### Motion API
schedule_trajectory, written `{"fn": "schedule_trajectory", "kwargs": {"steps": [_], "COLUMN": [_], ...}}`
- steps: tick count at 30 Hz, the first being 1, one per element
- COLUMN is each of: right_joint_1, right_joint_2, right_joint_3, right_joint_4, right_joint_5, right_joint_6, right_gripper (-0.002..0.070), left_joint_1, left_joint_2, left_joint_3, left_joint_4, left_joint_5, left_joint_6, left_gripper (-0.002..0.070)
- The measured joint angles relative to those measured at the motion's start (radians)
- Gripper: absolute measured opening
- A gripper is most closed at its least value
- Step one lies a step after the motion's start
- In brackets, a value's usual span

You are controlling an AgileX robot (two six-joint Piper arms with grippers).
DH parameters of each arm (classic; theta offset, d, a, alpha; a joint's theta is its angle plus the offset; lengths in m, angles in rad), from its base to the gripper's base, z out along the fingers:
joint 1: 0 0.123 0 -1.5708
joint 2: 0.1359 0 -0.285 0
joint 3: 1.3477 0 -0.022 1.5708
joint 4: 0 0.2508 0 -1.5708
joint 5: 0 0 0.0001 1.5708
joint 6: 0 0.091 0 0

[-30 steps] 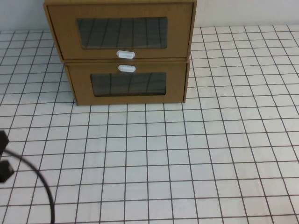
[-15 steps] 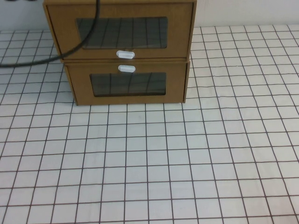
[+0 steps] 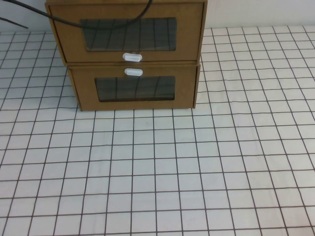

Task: Open the shoe box
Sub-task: 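Pull the top drawer of the cardboard box fully open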

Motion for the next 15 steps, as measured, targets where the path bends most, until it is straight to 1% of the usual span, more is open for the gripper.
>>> {"fn": "schedule_trajectory", "kwargs": {"steps": [6,9,11,15], "right_joint_1": [0.000,0.000,0.000,0.000], "right_joint_2": [0.000,0.000,0.000,0.000], "right_joint_3": [0.000,0.000,0.000,0.000], "right_joint_4": [0.000,0.006,0.053,0.220], "right_joint_5": [-0.002,-0.056,-0.134,-0.271], "right_joint_6": [0.000,0.000,0.000,0.000], "right_gripper": [-0.0013,-0.0014,-0.0013,-0.0013], "left_joint_1": [-0.023,-0.023,-0.023,-0.023], "left_joint_2": [0.014,0.016,0.016,0.019], "left_joint_3": [-0.013,-0.015,-0.016,-0.017], "left_joint_4": [0.028,0.037,0.037,0.037], "left_joint_5": [0.013,0.013,0.013,0.013], "left_joint_6": [-0.006,-0.006,-0.006,-0.006], "left_gripper": [-0.0004,-0.0004,-0.0004,-0.0004]}}
